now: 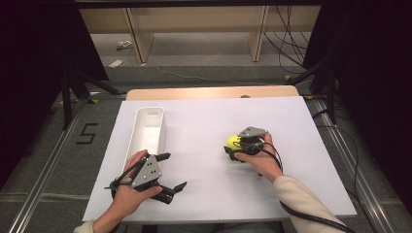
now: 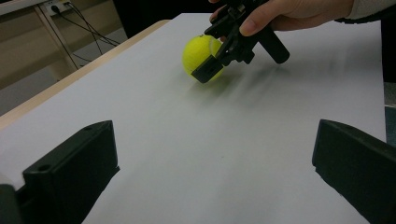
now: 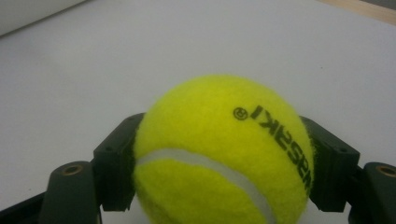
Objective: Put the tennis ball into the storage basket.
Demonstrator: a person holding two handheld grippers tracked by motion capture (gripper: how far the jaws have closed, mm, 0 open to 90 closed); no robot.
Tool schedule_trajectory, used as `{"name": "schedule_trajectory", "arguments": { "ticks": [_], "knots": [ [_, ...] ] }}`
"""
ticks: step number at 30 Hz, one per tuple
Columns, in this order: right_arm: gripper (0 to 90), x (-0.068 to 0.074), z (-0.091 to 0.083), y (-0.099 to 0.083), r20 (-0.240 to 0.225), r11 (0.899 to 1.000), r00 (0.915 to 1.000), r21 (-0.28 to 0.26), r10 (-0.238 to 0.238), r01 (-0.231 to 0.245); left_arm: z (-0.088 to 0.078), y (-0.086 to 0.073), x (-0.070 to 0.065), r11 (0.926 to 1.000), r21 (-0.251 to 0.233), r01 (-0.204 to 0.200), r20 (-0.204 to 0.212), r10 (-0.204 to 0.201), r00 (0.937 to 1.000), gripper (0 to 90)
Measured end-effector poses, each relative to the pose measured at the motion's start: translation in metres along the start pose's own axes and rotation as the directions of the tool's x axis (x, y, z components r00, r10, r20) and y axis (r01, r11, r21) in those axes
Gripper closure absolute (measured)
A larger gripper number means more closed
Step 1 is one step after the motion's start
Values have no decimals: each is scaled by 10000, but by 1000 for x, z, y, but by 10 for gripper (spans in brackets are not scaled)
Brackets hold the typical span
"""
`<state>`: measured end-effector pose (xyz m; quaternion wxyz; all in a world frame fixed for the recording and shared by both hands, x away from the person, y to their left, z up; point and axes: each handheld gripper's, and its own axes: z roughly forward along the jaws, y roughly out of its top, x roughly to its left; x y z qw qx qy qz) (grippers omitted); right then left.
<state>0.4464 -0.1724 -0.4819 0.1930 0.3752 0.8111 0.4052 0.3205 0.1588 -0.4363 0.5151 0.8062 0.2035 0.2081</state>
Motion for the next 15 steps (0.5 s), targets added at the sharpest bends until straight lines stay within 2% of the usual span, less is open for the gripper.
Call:
{"name": "schedule_trajectory", "arguments": {
  "ticks": [15],
  "knots": [
    [262,0,-4,4,-1,9997,9999,-210,131,-131,0,0,0,10000,-16,-12,4,12,10000,0]
  ]
}}
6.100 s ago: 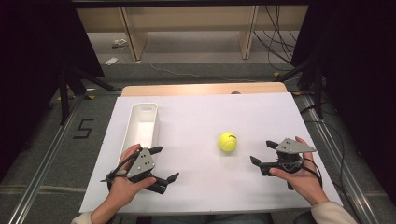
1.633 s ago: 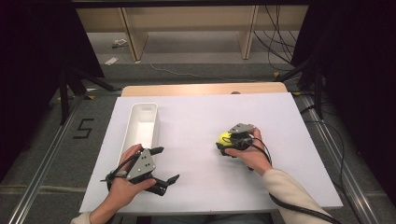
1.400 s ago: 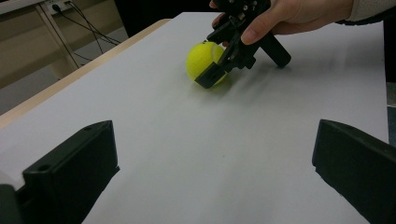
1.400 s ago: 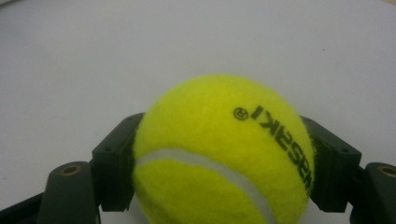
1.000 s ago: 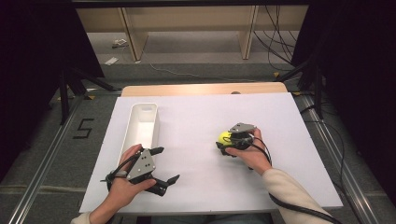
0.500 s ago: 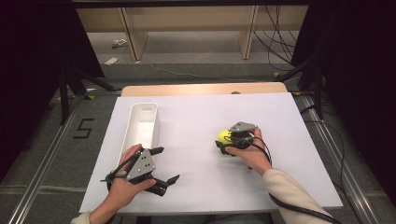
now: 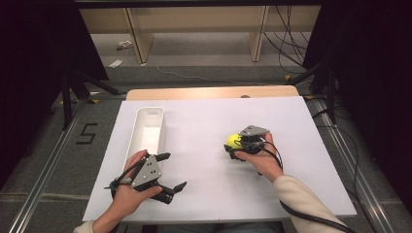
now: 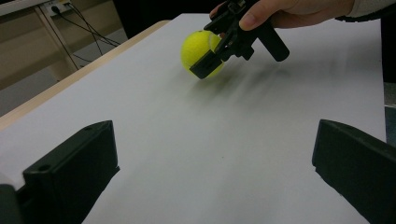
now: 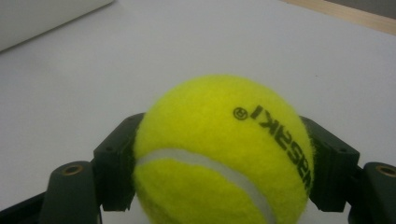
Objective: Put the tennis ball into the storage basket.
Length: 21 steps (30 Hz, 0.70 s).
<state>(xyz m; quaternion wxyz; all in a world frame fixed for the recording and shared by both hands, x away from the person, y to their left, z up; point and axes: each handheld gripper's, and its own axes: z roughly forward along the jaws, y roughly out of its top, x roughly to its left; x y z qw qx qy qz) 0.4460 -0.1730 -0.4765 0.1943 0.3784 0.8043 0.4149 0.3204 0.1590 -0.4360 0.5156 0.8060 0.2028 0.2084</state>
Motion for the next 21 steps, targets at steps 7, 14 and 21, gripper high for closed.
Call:
{"name": "schedule_trajectory", "arguments": {
  "ticks": [7,14,21],
  "knots": [
    [262,0,-1,2,-37,9999,10000,-120,15,-15,0,0,0,10000,-3,-15,0,15,10000,0],
    [262,0,-3,3,-25,9998,10000,-204,40,-41,-1,0,0,10000,-7,-17,-19,17,10000,0],
    [263,0,-5,5,-12,9996,10000,-273,41,-42,-1,0,0,10000,-12,-23,-23,23,10000,0]
  ]
}}
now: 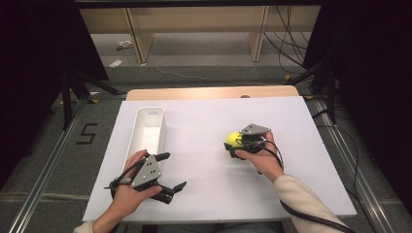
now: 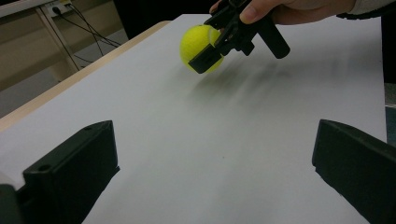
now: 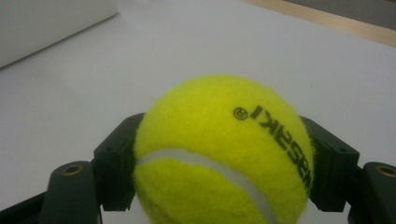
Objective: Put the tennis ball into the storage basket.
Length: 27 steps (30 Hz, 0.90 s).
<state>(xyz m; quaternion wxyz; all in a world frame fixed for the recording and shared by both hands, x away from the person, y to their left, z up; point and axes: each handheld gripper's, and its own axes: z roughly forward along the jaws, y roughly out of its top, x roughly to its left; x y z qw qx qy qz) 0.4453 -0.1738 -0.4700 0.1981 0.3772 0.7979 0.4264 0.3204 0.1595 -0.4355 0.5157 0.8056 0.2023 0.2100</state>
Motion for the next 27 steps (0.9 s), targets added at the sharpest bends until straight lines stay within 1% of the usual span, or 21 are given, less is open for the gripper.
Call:
{"name": "schedule_trajectory", "arguments": {
  "ticks": [9,11,21,27],
  "knots": [
    [263,1,-2,3,23,9999,10000,-158,16,-16,0,0,0,10000,2,-4,1,4,10000,0],
    [263,2,-3,4,-48,9998,10000,-191,0,-1,0,0,0,10000,2,-5,-5,5,10000,0],
    [263,5,-5,8,-87,9993,10000,-381,-45,41,0,0,0,10000,-4,-9,-5,9,10000,0],
    [263,6,-7,9,-87,9992,10000,-404,2,-5,0,0,0,10000,-7,-7,-6,7,10000,0]
  ]
}}
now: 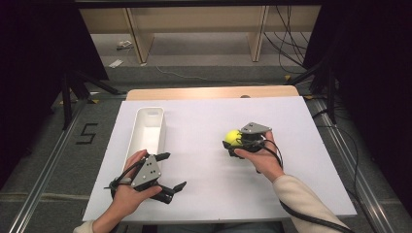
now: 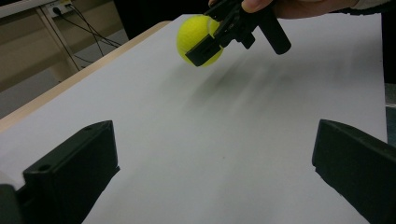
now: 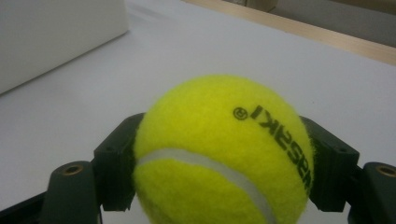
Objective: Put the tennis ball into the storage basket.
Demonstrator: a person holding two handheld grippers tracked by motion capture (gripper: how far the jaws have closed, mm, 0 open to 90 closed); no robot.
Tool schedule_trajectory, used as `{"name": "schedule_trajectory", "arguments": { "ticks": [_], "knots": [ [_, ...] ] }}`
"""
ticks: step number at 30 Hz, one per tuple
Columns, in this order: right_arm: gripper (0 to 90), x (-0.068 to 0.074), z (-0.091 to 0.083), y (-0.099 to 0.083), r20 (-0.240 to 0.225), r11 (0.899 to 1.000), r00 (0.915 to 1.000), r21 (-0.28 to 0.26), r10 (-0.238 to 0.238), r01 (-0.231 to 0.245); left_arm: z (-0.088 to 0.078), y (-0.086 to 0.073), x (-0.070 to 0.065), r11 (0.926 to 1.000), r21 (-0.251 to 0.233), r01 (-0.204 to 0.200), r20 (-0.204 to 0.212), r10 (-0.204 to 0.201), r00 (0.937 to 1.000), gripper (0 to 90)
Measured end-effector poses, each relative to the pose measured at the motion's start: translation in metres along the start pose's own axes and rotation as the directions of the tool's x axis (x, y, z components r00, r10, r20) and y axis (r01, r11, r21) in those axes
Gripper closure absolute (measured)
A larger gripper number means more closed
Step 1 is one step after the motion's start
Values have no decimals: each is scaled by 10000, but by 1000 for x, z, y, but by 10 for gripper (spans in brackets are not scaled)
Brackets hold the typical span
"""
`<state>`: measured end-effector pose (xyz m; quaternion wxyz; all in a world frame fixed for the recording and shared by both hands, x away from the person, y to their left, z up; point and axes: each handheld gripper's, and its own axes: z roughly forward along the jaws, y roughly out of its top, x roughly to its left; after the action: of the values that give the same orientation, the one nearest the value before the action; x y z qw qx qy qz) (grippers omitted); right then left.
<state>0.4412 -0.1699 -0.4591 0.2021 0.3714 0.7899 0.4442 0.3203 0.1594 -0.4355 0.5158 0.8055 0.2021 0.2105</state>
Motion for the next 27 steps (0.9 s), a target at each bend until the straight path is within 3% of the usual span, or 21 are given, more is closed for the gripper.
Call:
{"name": "schedule_trajectory", "arguments": {
  "ticks": [27],
  "knots": [
    [263,2,-3,5,-1,9998,10000,-186,91,-91,0,0,0,10000,-15,2,-12,-2,10000,0]
  ]
}}
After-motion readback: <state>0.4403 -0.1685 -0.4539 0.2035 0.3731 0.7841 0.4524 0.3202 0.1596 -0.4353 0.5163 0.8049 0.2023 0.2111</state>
